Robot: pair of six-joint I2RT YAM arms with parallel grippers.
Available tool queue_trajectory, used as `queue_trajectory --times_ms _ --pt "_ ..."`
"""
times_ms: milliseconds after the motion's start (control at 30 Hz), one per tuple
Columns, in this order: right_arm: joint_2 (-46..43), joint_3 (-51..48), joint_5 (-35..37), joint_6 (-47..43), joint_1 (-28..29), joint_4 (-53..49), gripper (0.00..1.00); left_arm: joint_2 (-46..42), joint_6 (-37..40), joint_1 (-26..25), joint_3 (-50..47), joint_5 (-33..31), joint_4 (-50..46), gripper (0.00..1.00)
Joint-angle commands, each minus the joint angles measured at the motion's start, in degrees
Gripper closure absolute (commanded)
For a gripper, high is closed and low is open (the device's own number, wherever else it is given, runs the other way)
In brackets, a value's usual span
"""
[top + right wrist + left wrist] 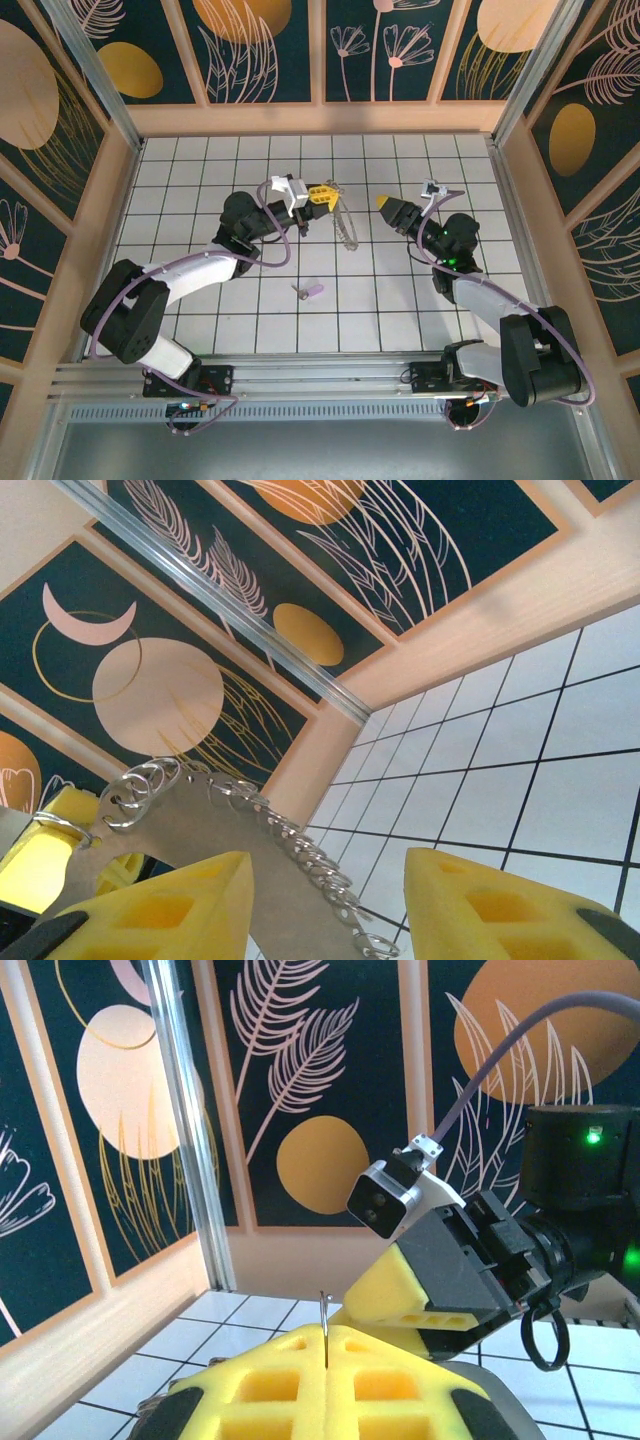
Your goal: Put the keys on the keyring
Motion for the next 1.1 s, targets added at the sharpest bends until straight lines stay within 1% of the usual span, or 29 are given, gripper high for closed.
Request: queue_trajectory --times_ms 0,267,433,533,700,867,1067 --pt "-0.9 -0.4 0.3 -0.7 -0.3 0.3 0.56 -2.4 4.1 -0.5 -0.6 -0.6 5.0 1.0" --pt "-1.1 -0.9 0.1 -0.5 -0.3 0.1 0.56 -2.8 5.9 -0.5 -1.4 -3.4 6.2 1.0" --pt "-1.2 -2.0 0.0 -0.5 0.1 -1.0 0.56 -2.8 6.9 -0.5 -3.0 -8.8 9.7 1.0" --pt "-1.1 -2.8 0.2 -1.6 1.1 -3.3 0.56 -2.7 6.8 -0.5 -2.6 -12.7 9.4 1.0" --pt "-1.2 -3.8 2.0 -6.1 5.2 -10.2 0.56 -2.0 6.5 -0.5 -2.4 -19.2 10.3 1.0" --pt "0.4 -5.3 5.8 -9.4 11.6 -13.9 0.56 -1.1 6.3 -0.4 -2.9 -27.5 14.1 1.0" --pt "4.4 -4.6 9.0 -12.4 18.4 -17.0 0.57 -1.1 7.6 -0.2 -1.9 -33.2 13.1 1.0"
